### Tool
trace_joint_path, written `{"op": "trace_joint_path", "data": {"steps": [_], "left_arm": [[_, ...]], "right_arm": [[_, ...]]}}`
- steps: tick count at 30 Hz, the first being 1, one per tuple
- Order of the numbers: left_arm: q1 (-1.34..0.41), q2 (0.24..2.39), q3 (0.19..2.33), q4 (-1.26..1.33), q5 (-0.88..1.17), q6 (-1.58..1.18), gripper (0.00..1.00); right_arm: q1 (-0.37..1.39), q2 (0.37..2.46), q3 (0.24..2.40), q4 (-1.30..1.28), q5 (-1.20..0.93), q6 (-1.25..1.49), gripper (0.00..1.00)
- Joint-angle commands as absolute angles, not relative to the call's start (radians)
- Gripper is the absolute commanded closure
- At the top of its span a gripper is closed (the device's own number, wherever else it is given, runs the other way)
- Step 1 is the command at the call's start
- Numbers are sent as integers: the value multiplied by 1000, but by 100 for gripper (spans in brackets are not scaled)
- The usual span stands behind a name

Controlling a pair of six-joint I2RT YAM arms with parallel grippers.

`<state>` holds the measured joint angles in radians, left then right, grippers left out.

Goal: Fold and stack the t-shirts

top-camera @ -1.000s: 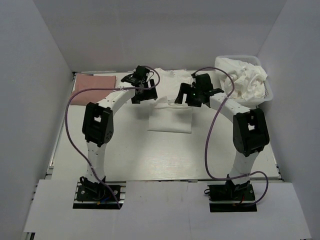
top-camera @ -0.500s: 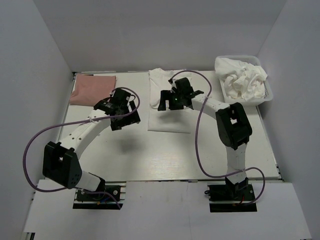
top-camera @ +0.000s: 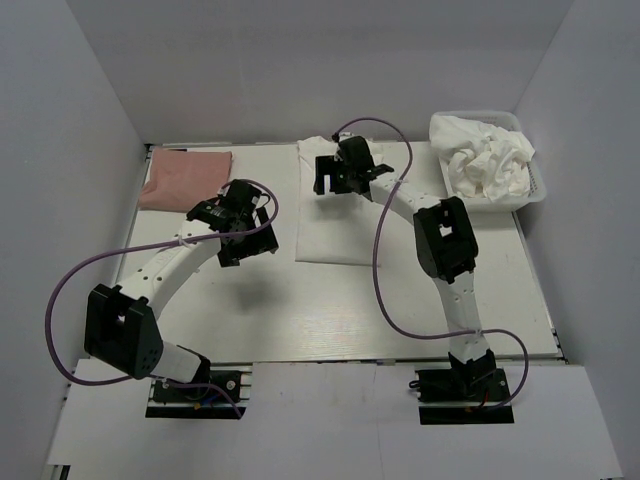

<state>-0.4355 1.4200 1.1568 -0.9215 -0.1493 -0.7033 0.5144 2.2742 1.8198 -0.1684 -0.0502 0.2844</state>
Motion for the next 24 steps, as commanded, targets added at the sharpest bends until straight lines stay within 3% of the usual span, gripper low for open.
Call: {"op": "trace_joint_path", "data": {"steps": [1, 6, 12, 17, 24], "left_arm": [[-437, 1390, 1192, -908, -137, -695, 1], [-437, 1440, 1192, -864, -100, -672, 1], [-457, 1557, 1183, -695, 66, -631, 1], [-457, 1685, 1183, -571, 184, -604, 1], [-457, 1818, 1206, -496, 241, -594, 28]], "right_arm": [[491, 2289, 1936, -115, 89, 290, 10], [469, 2108, 1823, -156, 58, 301, 10], [446, 1696, 1230, -133, 34, 391, 10], [416, 1530, 988, -173, -146, 423, 10], [377, 1589, 857, -158, -259, 400, 10]]}}
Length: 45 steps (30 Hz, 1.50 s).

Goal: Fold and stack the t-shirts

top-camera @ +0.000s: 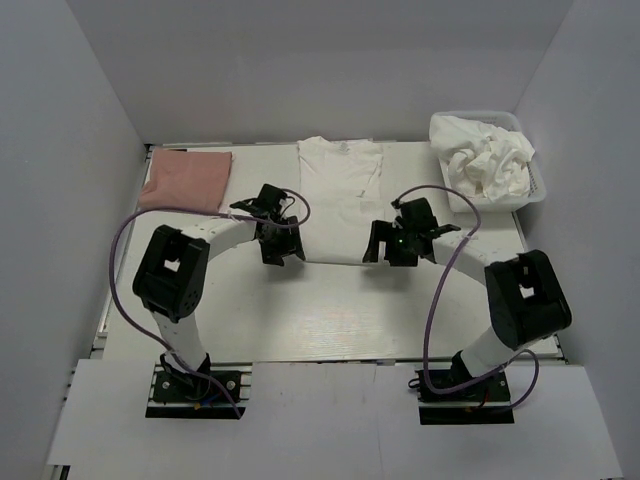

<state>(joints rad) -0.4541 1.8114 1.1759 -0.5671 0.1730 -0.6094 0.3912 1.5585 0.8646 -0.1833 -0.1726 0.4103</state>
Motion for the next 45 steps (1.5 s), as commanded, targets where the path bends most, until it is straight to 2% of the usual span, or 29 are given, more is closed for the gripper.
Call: {"op": "trace_joint_path", "data": {"steps": [1, 3, 5, 8, 10, 12, 13, 15, 16, 18, 19, 20, 26, 28, 33, 37, 45], "left_arm": [[-466, 1842, 1206, -482, 250, -594, 33], [-466, 1852, 1206, -470, 259, -594, 43], [-466, 1879, 1206, -448, 259, -594, 59], [-466, 1902, 1206, -430, 270, -594, 72], [-466, 1921, 1206, -420, 287, -594, 80], [-466, 1933, 1215, -420, 278, -594, 99], [-466, 1943, 1215, -420, 278, -594, 100], [-466, 1944, 1215, -411, 268, -594, 100], [-466, 1944, 1215, -411, 256, -594, 100], [-466, 1889, 1169, -402, 256, -603, 100], [-466, 1863, 1148, -402, 256, -603, 100], [-466, 1833, 1126, -402, 256, -603, 100], [-495, 1510, 895, -506, 254, -646, 100], [-515, 1375, 873, -590, 268, -646, 100], [-526, 1134, 923, -716, 327, -664, 100], [-526, 1039, 983, -736, 362, -698, 100], [-508, 1098, 1093, -673, 218, -698, 100]], "right_arm": [[373, 1601, 857, -150, -277, 394, 10], [364, 1650, 861, -133, -290, 380, 10], [353, 1692, 870, -124, -324, 379, 10], [345, 1723, 867, -107, -351, 376, 14], [341, 1735, 864, -104, -357, 376, 31], [339, 1732, 855, -98, -370, 383, 42], [334, 1733, 854, -94, -370, 385, 51], [336, 1726, 850, -109, -365, 380, 59], [336, 1712, 845, -124, -364, 382, 69], [339, 1681, 827, -141, -364, 376, 81], [339, 1652, 818, -161, -361, 368, 92], [339, 1617, 813, -193, -367, 358, 99], [345, 1341, 724, -425, -402, 316, 100], [345, 1226, 732, -541, -455, 302, 100], [345, 1086, 775, -698, -620, 302, 100], [339, 1072, 853, -756, -696, 302, 100], [322, 1253, 1052, -756, -670, 256, 100]]}}
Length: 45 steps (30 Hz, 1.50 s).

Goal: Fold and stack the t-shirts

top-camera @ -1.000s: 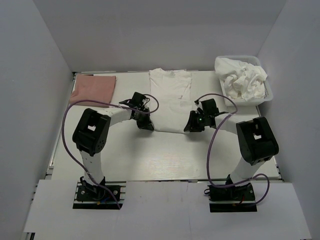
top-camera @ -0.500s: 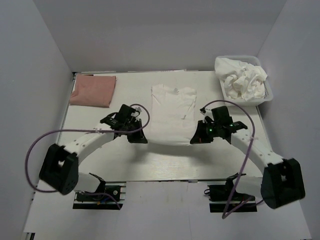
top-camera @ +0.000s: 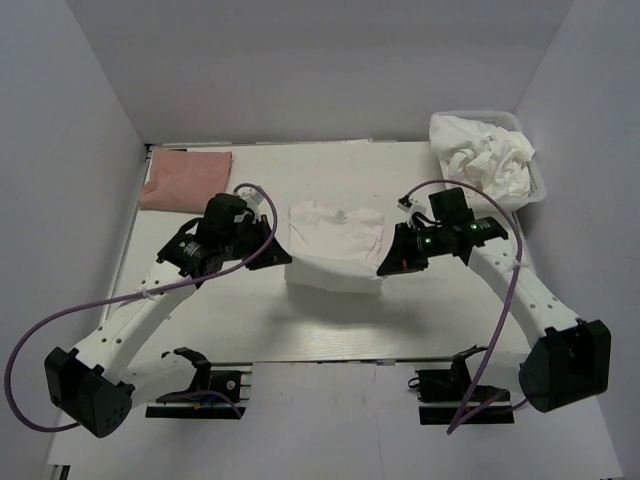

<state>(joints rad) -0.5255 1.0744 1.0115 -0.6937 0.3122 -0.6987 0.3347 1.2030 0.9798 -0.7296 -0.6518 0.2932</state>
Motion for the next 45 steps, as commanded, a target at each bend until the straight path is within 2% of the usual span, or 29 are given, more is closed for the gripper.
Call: {"op": "trace_joint_path", "data": {"steps": [1, 5, 10, 15, 26, 31, 32, 34, 35, 36, 37, 38, 41, 45], "left_arm": [[-508, 1107, 1109, -673, 178, -698, 100], [-508, 1175, 1199, -612, 6, -707, 100], [-508, 1334, 1370, -621, -78, -664, 100], [-499, 1515, 1483, -634, -135, -637, 100], [-426, 2004, 1840, -658, -106, -601, 100], [-396, 2163, 1985, -658, -57, -592, 100], [-385, 2181, 1999, -649, -42, -592, 100], [-385, 2233, 2046, -649, -8, -592, 100], [-374, 2246, 2062, -658, 17, -592, 91], [-374, 2255, 2075, -658, 17, -592, 75], [-365, 2266, 2086, -658, 17, -592, 54], [-365, 2266, 2098, -658, 29, -592, 1], [-356, 2255, 2098, -658, 38, -592, 0], [-356, 2169, 1993, -634, 38, -592, 0]], "right_arm": [[315, 1276, 1055, -749, -678, 255, 100], [290, 1354, 1112, -741, -678, 236, 100], [250, 1486, 1265, -775, -634, 192, 100], [212, 1627, 1340, -762, -725, 190, 100], [158, 1885, 1437, -615, -813, 262, 100], [137, 1962, 1526, -578, -812, 285, 100], [135, 1998, 1540, -583, -804, 290, 93], [126, 2034, 1595, -586, -760, 298, 72], [124, 2054, 1606, -589, -743, 299, 11], [118, 2066, 1629, -584, -714, 308, 10], [115, 2069, 1646, -586, -677, 317, 10], [115, 2069, 1660, -584, -655, 319, 10], [123, 2045, 1690, -592, -586, 308, 10], [136, 1939, 1611, -598, -528, 253, 10]]}}
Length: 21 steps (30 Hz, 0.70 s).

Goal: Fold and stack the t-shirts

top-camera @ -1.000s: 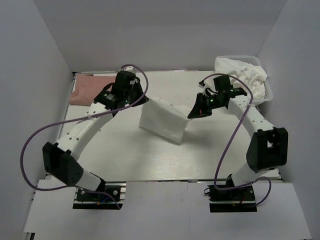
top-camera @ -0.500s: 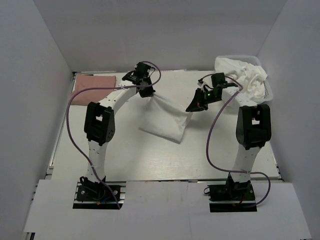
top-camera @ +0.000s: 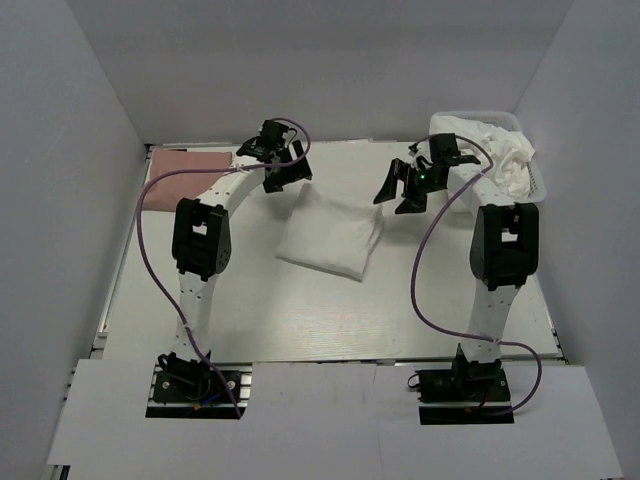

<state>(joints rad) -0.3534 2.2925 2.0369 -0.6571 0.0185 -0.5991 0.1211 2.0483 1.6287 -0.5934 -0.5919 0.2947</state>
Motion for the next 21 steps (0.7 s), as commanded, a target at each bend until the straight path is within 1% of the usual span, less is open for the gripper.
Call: {"op": "trace_joint_path", "data": {"steps": [1, 4, 6, 7, 9, 13, 14, 16, 21], "left_arm": [[-356, 2154, 1971, -623, 50, -583, 0], [-376, 2115, 1915, -574, 98, -552, 0], [-388, 2103, 1902, -519, 165, -540, 0], [-397, 2103, 1902, -497, 243, -540, 0], [-397, 2134, 1893, -450, 285, -549, 0], [-397, 2253, 1979, -460, 316, -561, 0], [-397, 2282, 2020, -469, 316, -561, 0], [-397, 2357, 2048, -488, 316, -571, 0], [-365, 2456, 2089, -497, 325, -597, 0]], "right_arm": [[146, 1909, 1594, -586, -532, 223, 10], [178, 1839, 1528, -525, -580, 203, 10], [202, 1839, 1522, -508, -619, 207, 10], [207, 1859, 1526, -482, -627, 225, 10], [213, 1871, 1532, -459, -656, 259, 10], [210, 1919, 1490, -260, -719, 359, 10], [213, 1936, 1485, -177, -735, 403, 10], [209, 1983, 1489, -140, -741, 422, 10], [196, 2124, 1512, -78, -687, 476, 10]]}}
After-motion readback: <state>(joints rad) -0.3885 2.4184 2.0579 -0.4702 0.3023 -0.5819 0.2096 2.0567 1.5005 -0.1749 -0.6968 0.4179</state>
